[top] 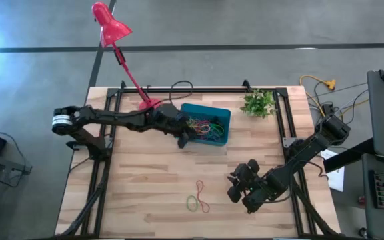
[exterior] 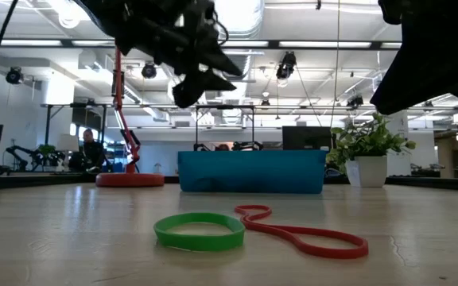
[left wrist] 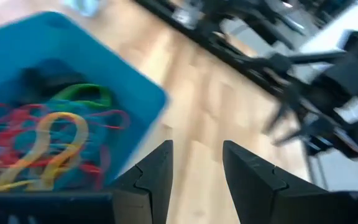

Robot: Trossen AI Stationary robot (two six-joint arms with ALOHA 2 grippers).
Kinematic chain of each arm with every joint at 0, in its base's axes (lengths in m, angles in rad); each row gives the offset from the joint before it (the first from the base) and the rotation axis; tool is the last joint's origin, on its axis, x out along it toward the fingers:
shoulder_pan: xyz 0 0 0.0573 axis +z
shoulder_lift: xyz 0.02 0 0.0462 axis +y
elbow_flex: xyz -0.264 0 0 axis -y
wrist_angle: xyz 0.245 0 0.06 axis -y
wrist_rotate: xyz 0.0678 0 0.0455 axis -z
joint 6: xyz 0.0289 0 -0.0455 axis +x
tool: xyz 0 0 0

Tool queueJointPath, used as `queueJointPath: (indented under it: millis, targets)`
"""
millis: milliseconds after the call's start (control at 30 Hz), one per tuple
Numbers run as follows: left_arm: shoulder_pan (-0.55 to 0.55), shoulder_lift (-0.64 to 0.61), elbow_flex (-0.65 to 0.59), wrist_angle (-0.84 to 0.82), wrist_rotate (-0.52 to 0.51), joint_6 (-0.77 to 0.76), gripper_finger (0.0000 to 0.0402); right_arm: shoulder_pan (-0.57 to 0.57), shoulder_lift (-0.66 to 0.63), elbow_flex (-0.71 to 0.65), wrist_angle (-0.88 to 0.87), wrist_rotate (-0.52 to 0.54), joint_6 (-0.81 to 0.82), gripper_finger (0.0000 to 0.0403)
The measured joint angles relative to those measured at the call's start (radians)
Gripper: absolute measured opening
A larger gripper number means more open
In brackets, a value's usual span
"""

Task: Pick and place rubber bands into bin
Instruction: Put the green rubber band into the blue bin

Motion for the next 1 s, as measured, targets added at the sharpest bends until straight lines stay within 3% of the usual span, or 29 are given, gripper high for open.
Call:
queueJointPath:
  millis: [200, 300, 467, 567, 733, 867, 1000]
  targets:
    - [-0.13, -0.055, -0.004, 0.006, 0.0, 0.027, 0.0124, 0.0, 0.0, 0.0, 0.072, 0.0, -0.04, 0.0082]
    - [-0.207, -0.079, -0.011, -0.033, 0.001, 0.046, 0.0124, 0.0, 0.014, 0.0, 0.17, 0.0, -0.151, 0.0087]
    - [-0.373, -0.131, -0.028, -0.234, -0.008, 0.11, 0.0124, -0.001, 0.069, -0.002, 0.399, -0.023, -0.397, 0.0098]
    - [-0.475, -0.136, -0.055, -0.3, -0.086, 0.112, 0.0124, -0.007, 0.115, -0.001, 0.504, -0.096, -0.518, 0.0104]
    - [-0.607, -0.137, -0.129, -0.28, -0.227, 0.062, 0.0124, -0.038, 0.197, 0.001, 0.619, -0.267, -0.524, 0.0111]
    - [-0.659, -0.133, -0.187, -0.25, -0.311, 0.002, 0.0124, -0.062, 0.252, 0.017, 0.729, -0.389, -0.522, 0.0114]
    - [-0.685, -0.133, -0.247, -0.139, -0.324, -0.038, 0.0124, -0.081, 0.316, 0.105, 0.736, -0.42, -0.628, 0.0113]
